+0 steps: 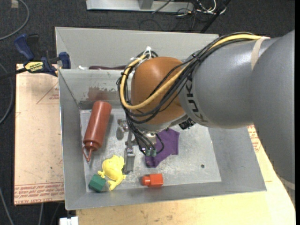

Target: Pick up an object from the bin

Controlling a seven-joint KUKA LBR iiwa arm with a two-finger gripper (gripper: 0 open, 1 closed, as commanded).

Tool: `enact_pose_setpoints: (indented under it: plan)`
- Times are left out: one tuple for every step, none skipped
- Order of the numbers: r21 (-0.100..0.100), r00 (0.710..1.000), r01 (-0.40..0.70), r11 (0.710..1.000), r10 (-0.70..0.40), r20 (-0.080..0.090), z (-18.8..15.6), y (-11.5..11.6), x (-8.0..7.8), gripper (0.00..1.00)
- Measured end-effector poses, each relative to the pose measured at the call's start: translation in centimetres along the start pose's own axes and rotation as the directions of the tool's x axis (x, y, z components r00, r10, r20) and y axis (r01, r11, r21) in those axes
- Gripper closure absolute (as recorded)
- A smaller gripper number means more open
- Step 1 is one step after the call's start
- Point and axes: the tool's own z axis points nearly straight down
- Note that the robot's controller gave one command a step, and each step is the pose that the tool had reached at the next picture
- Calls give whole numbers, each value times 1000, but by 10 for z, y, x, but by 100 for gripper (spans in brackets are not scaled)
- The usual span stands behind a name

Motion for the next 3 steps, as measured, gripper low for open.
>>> enact_pose_setpoints:
  plan:
    - [-1, 1000, -3, 1000, 3, 7, -4, -1, -2, 0]
    - [-1, 1000, -1, 1000, 1, 7, -4, -1, -2, 0]
    - [0, 982, 191, 982, -191, 6, -46, 3, -13, 0]
